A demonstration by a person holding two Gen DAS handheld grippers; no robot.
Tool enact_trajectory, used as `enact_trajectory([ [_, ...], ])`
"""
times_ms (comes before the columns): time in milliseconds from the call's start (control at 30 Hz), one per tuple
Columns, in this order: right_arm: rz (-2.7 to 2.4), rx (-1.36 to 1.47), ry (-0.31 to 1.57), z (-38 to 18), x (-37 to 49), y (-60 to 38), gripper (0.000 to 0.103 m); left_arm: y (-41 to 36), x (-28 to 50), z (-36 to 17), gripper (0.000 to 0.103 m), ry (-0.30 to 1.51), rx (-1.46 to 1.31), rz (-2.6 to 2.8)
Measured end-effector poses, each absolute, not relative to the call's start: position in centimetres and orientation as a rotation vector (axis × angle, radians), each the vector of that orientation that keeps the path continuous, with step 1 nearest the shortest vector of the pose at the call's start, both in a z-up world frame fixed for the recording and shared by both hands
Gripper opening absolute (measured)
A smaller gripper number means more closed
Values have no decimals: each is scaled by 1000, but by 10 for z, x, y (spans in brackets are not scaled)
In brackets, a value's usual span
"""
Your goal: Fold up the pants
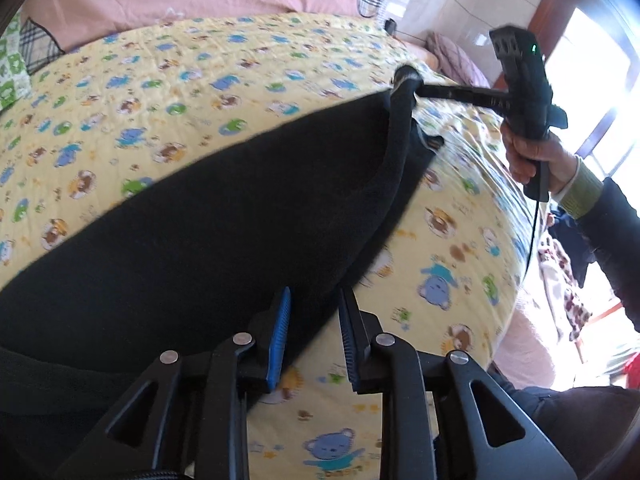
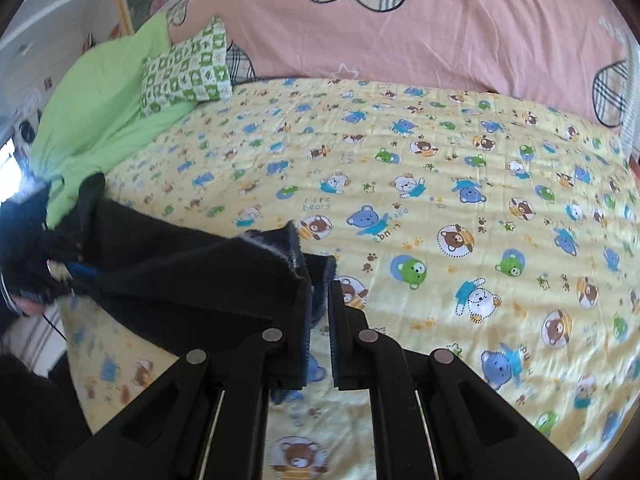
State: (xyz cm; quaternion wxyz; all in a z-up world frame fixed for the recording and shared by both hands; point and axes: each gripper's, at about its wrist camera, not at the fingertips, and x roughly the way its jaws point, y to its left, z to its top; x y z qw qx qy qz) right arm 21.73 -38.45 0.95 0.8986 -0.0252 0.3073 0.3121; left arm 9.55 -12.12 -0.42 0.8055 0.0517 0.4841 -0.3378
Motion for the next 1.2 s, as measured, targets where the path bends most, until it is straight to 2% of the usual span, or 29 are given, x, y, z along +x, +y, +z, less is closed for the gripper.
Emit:
enact_trajectory([
  [33, 647, -29, 627, 13, 213, -385, 9, -123, 93, -5, 31, 1033, 118, -721],
  [200, 648, 13, 556, 34, 188, -372, 10, -116, 81, 1, 36, 1015, 94, -719],
  [233, 645, 22, 540, 39, 182, -368, 18, -112, 78, 4, 38, 1007, 89, -714],
  [267, 638, 27, 525, 43, 178, -365, 36, -105, 75, 8, 39, 995, 82, -703],
  [300, 635, 35, 503, 48, 173, -363, 45, -100, 73, 11, 41, 985, 74, -692],
  [333, 636, 48, 476, 52, 167, -361, 60, -90, 70, 15, 43, 973, 57, -675],
  [367, 641, 64, 448, 57, 161, -358, 62, -83, 68, 17, 43, 966, 44, -664],
  [600, 801, 137, 478, 58, 153, -301, 62, -11, 59, 31, 44, 923, -47, -512],
  [833, 974, 67, 562, 41, 150, -204, 62, 78, 50, 39, 47, 886, -147, -333],
  [1200, 1140, 52, 649, 24, 151, -111, 62, 194, 49, 47, 49, 849, -273, -147],
])
